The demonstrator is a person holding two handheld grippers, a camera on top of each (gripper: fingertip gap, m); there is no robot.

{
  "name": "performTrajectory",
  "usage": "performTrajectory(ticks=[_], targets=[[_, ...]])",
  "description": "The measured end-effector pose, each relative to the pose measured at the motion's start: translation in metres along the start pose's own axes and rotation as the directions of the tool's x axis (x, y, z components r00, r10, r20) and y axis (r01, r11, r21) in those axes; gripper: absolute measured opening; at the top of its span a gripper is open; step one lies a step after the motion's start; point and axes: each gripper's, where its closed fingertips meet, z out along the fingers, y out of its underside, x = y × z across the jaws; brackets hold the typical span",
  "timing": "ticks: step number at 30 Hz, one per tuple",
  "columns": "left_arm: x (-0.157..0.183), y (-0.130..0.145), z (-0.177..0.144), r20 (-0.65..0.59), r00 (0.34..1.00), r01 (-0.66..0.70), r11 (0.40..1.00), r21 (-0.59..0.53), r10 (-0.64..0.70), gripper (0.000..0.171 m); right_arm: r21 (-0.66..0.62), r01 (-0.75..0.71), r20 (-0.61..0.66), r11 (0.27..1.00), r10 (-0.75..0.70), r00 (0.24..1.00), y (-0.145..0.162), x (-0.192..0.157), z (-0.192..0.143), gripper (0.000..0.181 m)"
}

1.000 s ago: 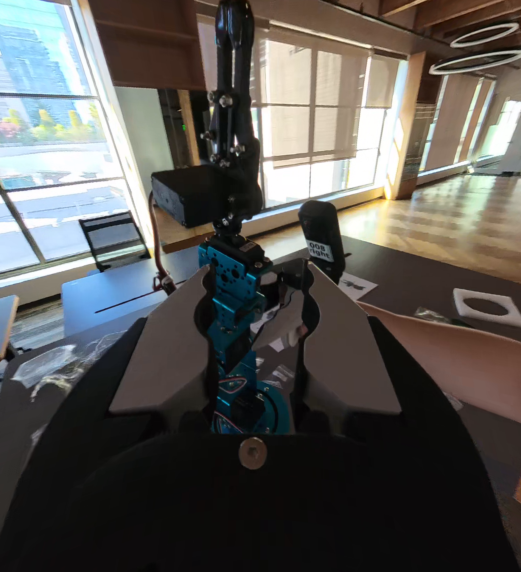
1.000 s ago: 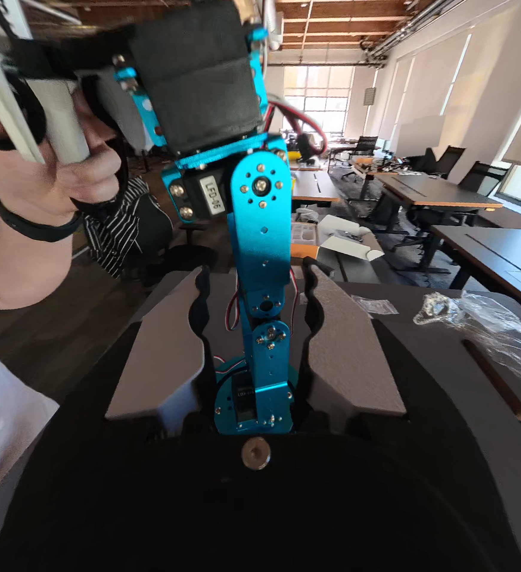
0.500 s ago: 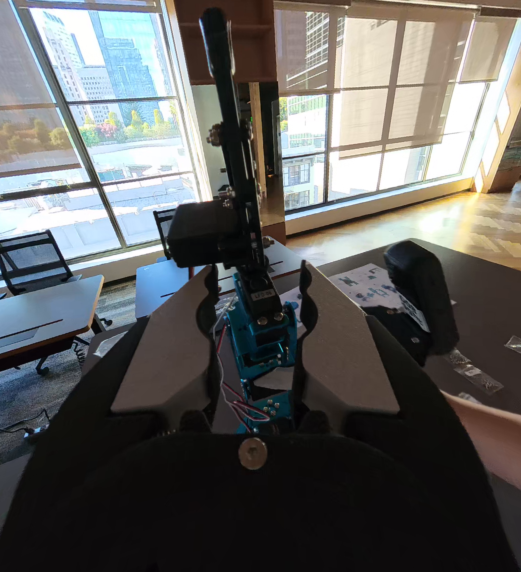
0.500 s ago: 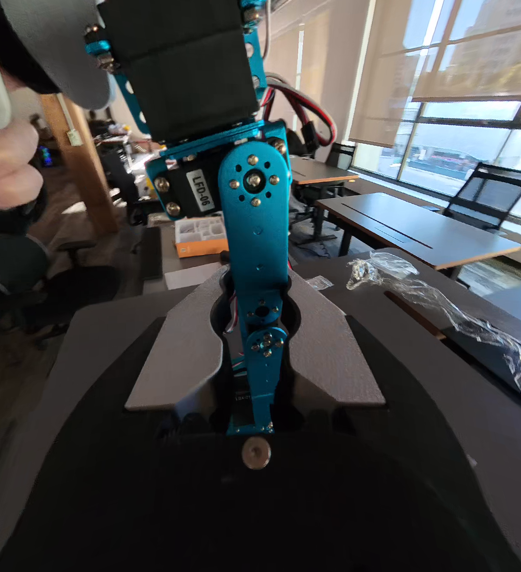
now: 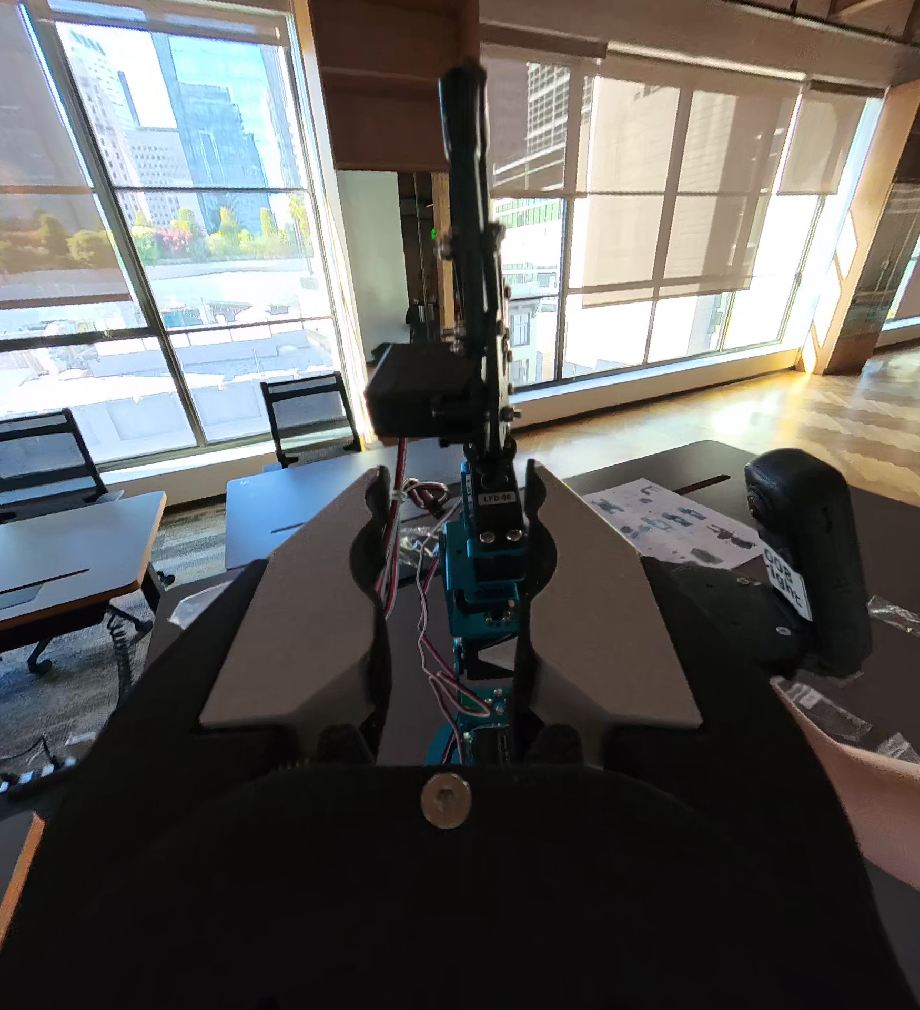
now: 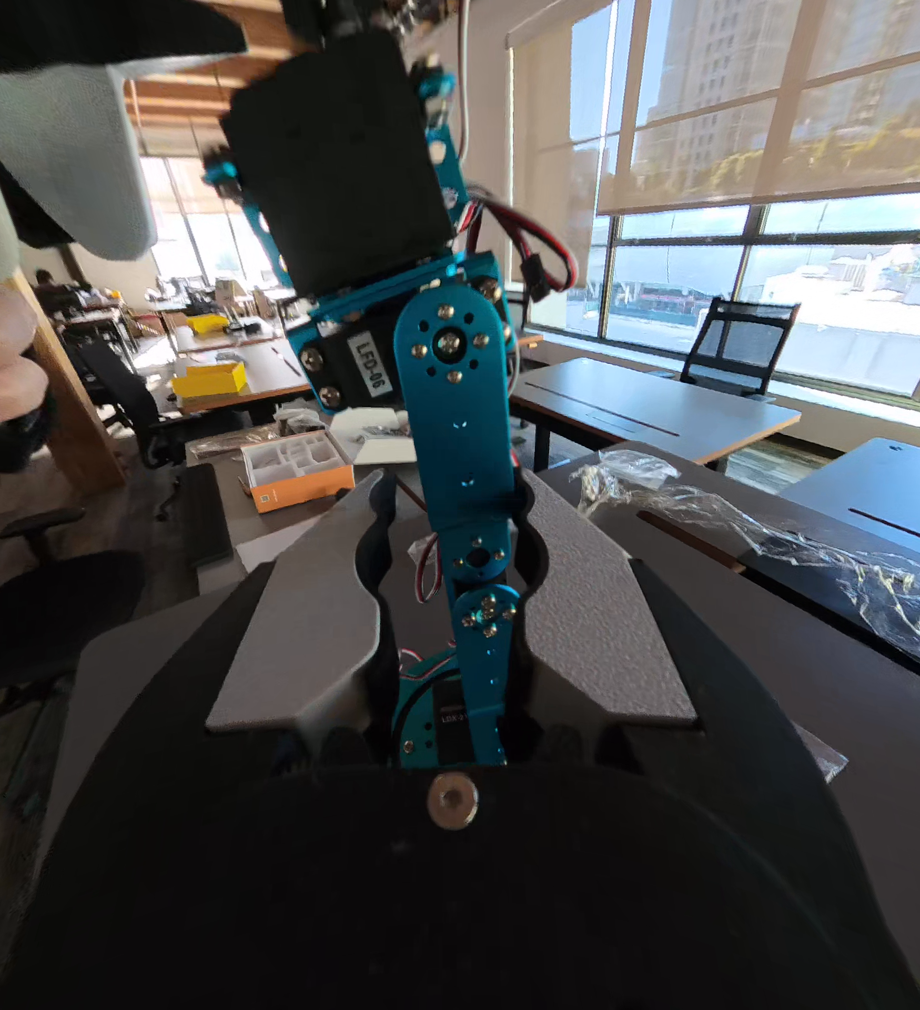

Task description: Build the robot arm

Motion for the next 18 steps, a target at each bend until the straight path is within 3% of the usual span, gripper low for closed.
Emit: performTrajectory(ticks=[6, 10, 13, 16, 18], targets=[[-0.002, -0.023, 0.001, -0.013, 0.995, -0.102, 0.995, 0.005, 0.102, 0.065, 0.038, 0.111, -0.072, 0.993, -0.108, 0.992, -0.026, 0.016, -0.022, 0.054], [-0.003, -0.03, 0.012, -0.086, 0.993, -0.08, 0.997, -0.017, 0.079, 0.08, 0.016, 0.199, 0.034, 0.98, -0.199, 0.979, -0.051, -0.005, -0.037, 0.052], [-0.005, -0.029, 0.022, -0.117, 0.992, -0.061, 0.996, -0.061, 0.054, 0.078, -0.015, 0.204, 0.086, 0.979, -0.202, 0.976, -0.061, -0.014, -0.041, 0.052], [-0.006, -0.024, 0.032, -0.13, 0.991, -0.033, 0.994, -0.107, 0.019, 0.073, 0.061, 0.198, 0.14, 0.978, -0.205, 0.969, -0.079, -0.02, -0.039, 0.045], [-0.004, -0.021, 0.033, -0.139, 0.99, -0.011, 0.991, -0.133, -0.008, 0.065, 0.126, 0.263, 0.211, 0.956, -0.285, 0.935, -0.089, -0.026, -0.034, 0.038]])
